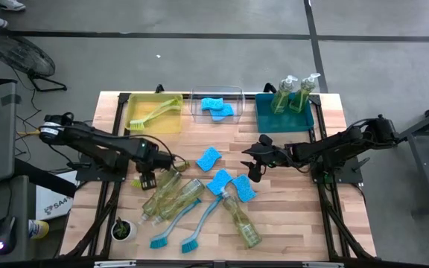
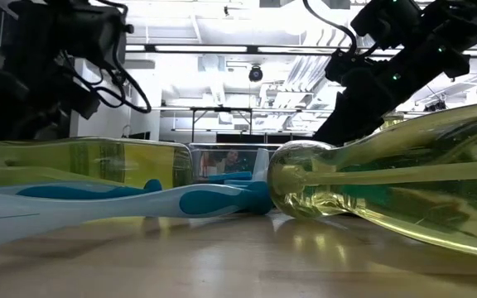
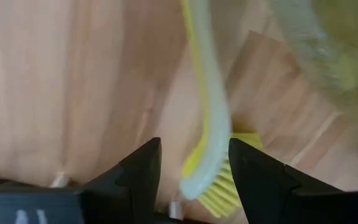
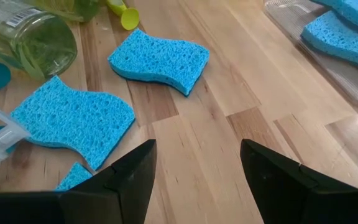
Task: Pick & Place Kitchen Sink Supplies
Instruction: Put the yellow dish brush into the yellow bin
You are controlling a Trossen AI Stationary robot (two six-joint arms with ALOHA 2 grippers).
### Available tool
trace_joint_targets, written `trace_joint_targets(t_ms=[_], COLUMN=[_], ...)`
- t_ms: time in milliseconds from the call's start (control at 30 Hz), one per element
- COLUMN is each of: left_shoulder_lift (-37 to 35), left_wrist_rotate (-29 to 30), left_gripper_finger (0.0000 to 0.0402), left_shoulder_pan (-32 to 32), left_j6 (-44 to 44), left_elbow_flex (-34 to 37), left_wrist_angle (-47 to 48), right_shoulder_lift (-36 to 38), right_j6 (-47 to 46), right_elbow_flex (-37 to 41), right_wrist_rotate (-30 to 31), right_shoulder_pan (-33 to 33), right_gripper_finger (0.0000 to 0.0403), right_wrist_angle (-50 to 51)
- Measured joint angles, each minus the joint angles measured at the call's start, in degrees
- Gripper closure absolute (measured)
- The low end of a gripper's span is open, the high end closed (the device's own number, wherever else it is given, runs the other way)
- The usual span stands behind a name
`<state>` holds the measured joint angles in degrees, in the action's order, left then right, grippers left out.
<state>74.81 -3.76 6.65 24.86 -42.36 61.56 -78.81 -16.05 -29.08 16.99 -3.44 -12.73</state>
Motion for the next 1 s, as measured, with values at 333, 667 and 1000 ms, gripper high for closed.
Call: trace_joint_targets(t_ms=[333, 667, 1000], left_shoulder_lift=[0.0, 0.0, -0.1], left_wrist_rotate=[0.2, 1.2, 1.4], left_gripper_finger=[0.0218, 0.0218, 0.0234], left_shoulder_pan=[5.7, 6.1, 6.1], left_j6=[2.7, 5.4, 5.0], left_elbow_flex=[2.7, 7.6, 9.9], left_wrist_angle=[-6.9, -10.2, -13.6], right_shoulder_lift=[0.0, 0.0, 0.0], right_j6=[0.0, 0.0, -0.4], right_elbow_flex=[0.0, 0.0, 0.0], right_wrist_rotate=[-0.5, -0.9, -0.9], right_shoulder_pan=[0.0, 0.0, 0.0], right_gripper_finger=[0.0176, 0.0176, 0.0176], right_wrist_angle=[0.0, 0.0, 0.0])
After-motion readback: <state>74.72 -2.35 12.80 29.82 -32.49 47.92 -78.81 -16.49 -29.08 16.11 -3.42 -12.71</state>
